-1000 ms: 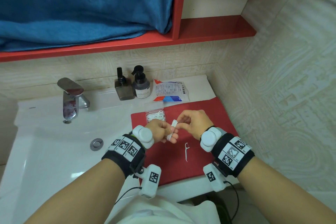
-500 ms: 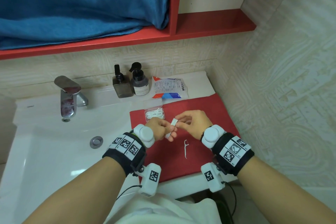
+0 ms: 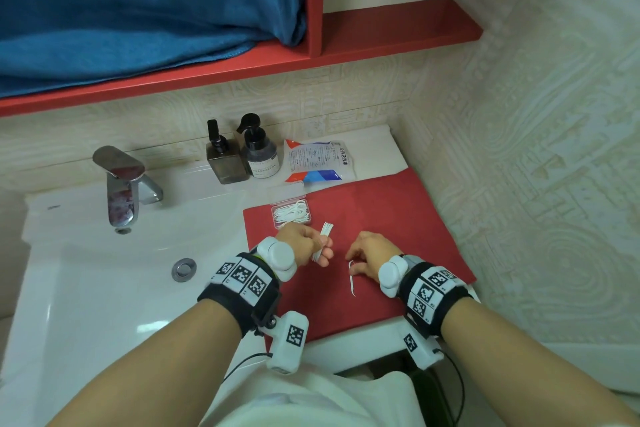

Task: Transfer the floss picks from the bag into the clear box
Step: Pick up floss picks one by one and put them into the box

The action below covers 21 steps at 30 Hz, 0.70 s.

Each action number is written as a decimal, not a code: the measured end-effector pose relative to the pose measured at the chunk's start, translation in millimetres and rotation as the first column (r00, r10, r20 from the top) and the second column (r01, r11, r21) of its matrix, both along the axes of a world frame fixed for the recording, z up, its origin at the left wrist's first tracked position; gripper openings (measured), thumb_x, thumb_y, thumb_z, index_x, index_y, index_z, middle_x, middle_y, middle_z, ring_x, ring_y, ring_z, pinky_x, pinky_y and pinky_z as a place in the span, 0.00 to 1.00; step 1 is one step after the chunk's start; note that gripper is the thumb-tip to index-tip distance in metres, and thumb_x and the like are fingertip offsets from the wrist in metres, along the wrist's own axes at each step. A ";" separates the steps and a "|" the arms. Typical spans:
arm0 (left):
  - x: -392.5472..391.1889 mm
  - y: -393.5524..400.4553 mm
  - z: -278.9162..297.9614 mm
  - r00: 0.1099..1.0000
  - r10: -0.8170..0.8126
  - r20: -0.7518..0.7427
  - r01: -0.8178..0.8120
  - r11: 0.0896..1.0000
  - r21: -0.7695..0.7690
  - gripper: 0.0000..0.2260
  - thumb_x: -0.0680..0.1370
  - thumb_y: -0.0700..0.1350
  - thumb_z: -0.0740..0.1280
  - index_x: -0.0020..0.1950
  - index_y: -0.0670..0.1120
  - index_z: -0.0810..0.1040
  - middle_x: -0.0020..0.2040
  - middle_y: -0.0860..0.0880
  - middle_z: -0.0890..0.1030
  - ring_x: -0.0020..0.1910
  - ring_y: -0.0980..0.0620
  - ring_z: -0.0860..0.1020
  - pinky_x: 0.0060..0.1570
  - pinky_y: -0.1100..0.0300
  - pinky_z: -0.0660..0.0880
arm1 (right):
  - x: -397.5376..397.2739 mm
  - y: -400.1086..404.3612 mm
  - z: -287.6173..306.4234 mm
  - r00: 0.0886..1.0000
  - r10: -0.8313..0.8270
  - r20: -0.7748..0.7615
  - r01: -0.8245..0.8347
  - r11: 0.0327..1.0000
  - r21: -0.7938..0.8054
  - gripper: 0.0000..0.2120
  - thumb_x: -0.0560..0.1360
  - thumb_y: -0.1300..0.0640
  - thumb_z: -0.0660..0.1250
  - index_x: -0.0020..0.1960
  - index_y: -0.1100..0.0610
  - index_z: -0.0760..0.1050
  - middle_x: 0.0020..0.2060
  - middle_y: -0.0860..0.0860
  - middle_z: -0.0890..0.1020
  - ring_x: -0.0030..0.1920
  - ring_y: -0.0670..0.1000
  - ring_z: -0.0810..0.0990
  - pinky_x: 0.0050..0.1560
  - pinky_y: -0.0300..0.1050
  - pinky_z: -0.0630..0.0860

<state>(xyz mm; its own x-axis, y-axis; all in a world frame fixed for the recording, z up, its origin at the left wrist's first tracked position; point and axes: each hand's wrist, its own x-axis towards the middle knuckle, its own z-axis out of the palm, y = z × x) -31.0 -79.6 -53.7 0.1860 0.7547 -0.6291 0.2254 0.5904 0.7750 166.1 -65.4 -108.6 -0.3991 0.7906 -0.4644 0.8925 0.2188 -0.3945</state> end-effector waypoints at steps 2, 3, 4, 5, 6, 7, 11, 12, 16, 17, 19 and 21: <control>-1.3 0.3 -2.6 1.000 0.010 0.013 -0.010 1.000 -0.005 0.08 0.80 0.34 0.60 0.52 0.30 0.77 0.38 0.41 0.80 0.23 0.57 0.78 0.21 0.70 0.68 | -2.2 3.0 -3.3 1.000 0.005 0.007 -0.005 1.000 -0.021 0.14 0.70 0.53 0.76 0.54 0.55 0.81 0.48 0.48 0.72 0.49 0.48 0.74 0.54 0.41 0.72; -2.6 1.1 -4.1 1.000 0.013 0.015 -0.013 1.000 -0.007 0.08 0.80 0.34 0.60 0.51 0.31 0.77 0.38 0.41 0.79 0.23 0.57 0.78 0.21 0.70 0.68 | -3.4 4.6 -5.3 1.000 0.012 0.011 -0.012 0.999 -0.031 0.14 0.70 0.53 0.76 0.53 0.56 0.80 0.48 0.48 0.71 0.50 0.49 0.74 0.54 0.42 0.72; -4.4 2.2 -6.2 1.000 0.015 0.013 -0.015 1.000 -0.009 0.08 0.80 0.34 0.60 0.50 0.32 0.77 0.38 0.41 0.79 0.23 0.57 0.78 0.21 0.71 0.68 | -4.9 6.1 -6.9 1.000 0.021 0.021 -0.020 0.999 -0.044 0.13 0.70 0.53 0.76 0.52 0.57 0.79 0.48 0.48 0.71 0.50 0.49 0.74 0.54 0.42 0.72; -6.3 3.8 -8.1 1.000 0.017 0.009 -0.017 1.000 -0.010 0.08 0.80 0.35 0.60 0.49 0.33 0.77 0.38 0.41 0.79 0.23 0.58 0.78 0.21 0.71 0.67 | -6.7 8.1 -7.6 0.999 0.033 0.027 -0.032 0.998 -0.056 0.13 0.70 0.54 0.76 0.52 0.57 0.78 0.48 0.48 0.71 0.50 0.50 0.73 0.53 0.42 0.72; -8.5 5.5 -9.9 1.000 0.024 0.008 -0.024 1.000 -0.013 0.08 0.80 0.35 0.60 0.49 0.34 0.77 0.38 0.42 0.79 0.23 0.58 0.78 0.21 0.71 0.67 | -8.5 10.7 -7.1 0.999 0.041 0.031 -0.038 0.997 -0.071 0.13 0.70 0.53 0.76 0.51 0.57 0.78 0.47 0.48 0.71 0.48 0.49 0.73 0.52 0.42 0.72; -11.0 7.2 -11.2 0.999 0.035 0.008 -0.035 0.999 -0.016 0.08 0.81 0.35 0.59 0.49 0.34 0.77 0.38 0.42 0.79 0.22 0.58 0.78 0.21 0.71 0.67 | -10.3 13.5 -6.0 0.999 0.043 0.032 -0.040 0.996 -0.085 0.12 0.70 0.53 0.76 0.49 0.56 0.78 0.45 0.47 0.72 0.46 0.49 0.74 0.49 0.41 0.72; -18.1 13.4 -18.3 0.996 0.089 -0.001 -0.089 0.996 -0.023 0.08 0.81 0.35 0.59 0.48 0.34 0.77 0.37 0.41 0.79 0.22 0.58 0.77 0.20 0.71 0.67 | -15.9 27.5 8.7 0.998 -0.022 -0.058 0.014 0.992 -0.123 0.09 0.68 0.56 0.78 0.41 0.53 0.78 0.35 0.45 0.77 0.35 0.44 0.75 0.42 0.39 0.73; -17.8 13.0 -19.1 0.995 0.101 -0.009 -0.101 0.995 -0.019 0.08 0.81 0.35 0.60 0.48 0.34 0.77 0.37 0.41 0.79 0.22 0.58 0.77 0.20 0.71 0.67 | -15.8 28.7 16.2 0.995 -0.017 -0.100 0.006 0.994 -0.107 0.08 0.67 0.56 0.78 0.41 0.53 0.79 0.34 0.44 0.78 0.33 0.41 0.75 0.40 0.36 0.73; -23.1 16.3 -28.6 0.988 0.153 -0.016 -0.154 0.988 -0.027 0.08 0.80 0.36 0.60 0.48 0.34 0.78 0.37 0.42 0.79 0.22 0.58 0.77 0.20 0.71 0.67 | -25.2 45.3 40.6 0.968 0.014 -0.251 -0.037 0.995 -0.088 0.07 0.66 0.55 0.79 0.38 0.50 0.81 0.33 0.45 0.83 0.33 0.39 0.77 0.40 0.35 0.77; -24.5 16.6 -30.4 0.987 0.159 -0.014 -0.159 0.987 -0.030 0.08 0.80 0.36 0.60 0.48 0.34 0.78 0.36 0.42 0.79 0.22 0.58 0.77 0.20 0.71 0.67 | -29.4 48.6 44.9 0.958 0.009 -0.287 -0.038 0.995 -0.095 0.07 0.66 0.55 0.79 0.37 0.50 0.81 0.34 0.46 0.84 0.34 0.39 0.78 0.41 0.36 0.78; -28.3 17.0 -35.7 0.990 0.141 -0.013 -0.141 0.990 -0.026 0.08 0.80 0.36 0.61 0.48 0.35 0.79 0.34 0.44 0.81 0.22 0.58 0.77 0.21 0.69 0.68 | -39.0 55.1 49.5 0.943 -0.005 -0.334 -0.034 0.993 -0.109 0.07 0.66 0.55 0.80 0.37 0.49 0.81 0.34 0.47 0.84 0.34 0.40 0.78 0.42 0.38 0.78; -30.5 14.7 -40.6 0.998 0.069 -0.003 -0.069 0.998 -0.010 0.08 0.80 0.39 0.62 0.46 0.38 0.80 0.32 0.49 0.83 0.26 0.58 0.79 0.25 0.66 0.68 | -45.0 57.6 50.8 0.938 0.000 -0.346 -0.038 0.994 -0.102 0.08 0.66 0.55 0.80 0.36 0.48 0.81 0.34 0.46 0.84 0.33 0.40 0.78 0.40 0.36 0.77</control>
